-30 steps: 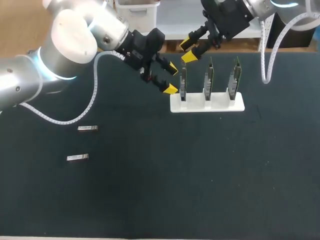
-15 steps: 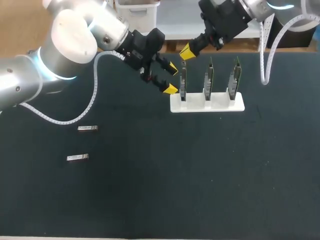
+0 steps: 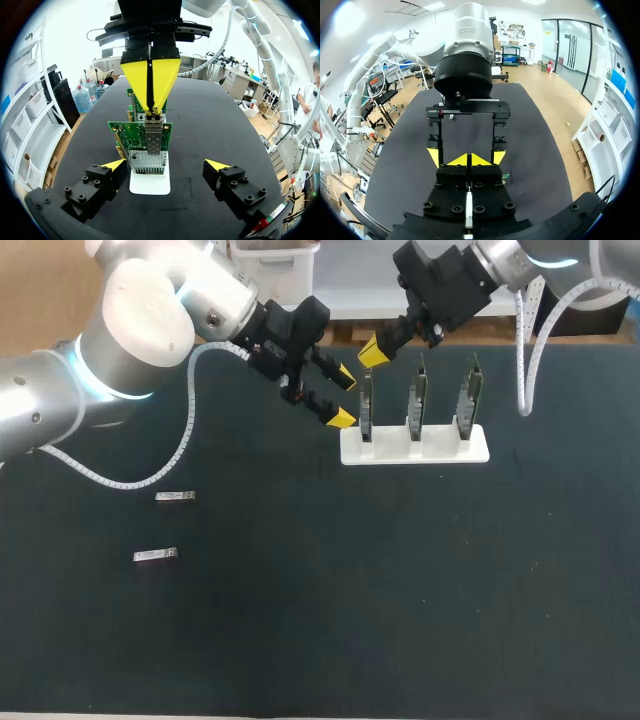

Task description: Pick up the optical module with the left hand, and insert it into the network port with the right hand.

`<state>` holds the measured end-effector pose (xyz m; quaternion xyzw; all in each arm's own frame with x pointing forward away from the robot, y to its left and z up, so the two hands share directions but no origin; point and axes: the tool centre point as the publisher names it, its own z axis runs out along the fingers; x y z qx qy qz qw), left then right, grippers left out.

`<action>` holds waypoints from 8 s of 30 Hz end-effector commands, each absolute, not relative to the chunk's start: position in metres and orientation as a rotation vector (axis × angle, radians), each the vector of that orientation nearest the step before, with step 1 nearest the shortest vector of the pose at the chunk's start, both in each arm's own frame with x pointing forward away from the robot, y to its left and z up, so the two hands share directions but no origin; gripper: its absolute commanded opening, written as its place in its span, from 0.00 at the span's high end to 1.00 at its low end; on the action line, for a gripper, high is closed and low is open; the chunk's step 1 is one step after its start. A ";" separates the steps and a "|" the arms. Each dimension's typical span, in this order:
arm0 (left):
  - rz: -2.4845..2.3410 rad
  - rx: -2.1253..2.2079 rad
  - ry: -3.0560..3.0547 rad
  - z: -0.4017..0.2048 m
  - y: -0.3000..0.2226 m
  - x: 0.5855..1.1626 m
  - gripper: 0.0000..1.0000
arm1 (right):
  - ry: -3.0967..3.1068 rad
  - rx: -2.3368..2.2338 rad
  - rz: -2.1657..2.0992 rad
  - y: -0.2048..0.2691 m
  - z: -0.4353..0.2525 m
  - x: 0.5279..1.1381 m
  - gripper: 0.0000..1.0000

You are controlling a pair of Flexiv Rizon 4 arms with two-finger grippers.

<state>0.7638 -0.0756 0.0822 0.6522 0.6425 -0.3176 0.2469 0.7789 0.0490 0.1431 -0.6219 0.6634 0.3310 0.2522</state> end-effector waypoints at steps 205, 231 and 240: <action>-0.208 1.841 1.990 0.099 0.100 0.699 0.00 | 1.786 -1.659 0.964 -0.055 0.149 0.771 0.00; -0.024 1.971 2.219 0.037 0.181 0.671 0.00 | 1.786 -1.659 0.964 -0.055 0.149 0.771 0.00; -0.020 2.041 2.269 0.020 0.193 0.668 0.00 | 1.786 -1.659 0.964 -0.055 0.149 0.771 0.00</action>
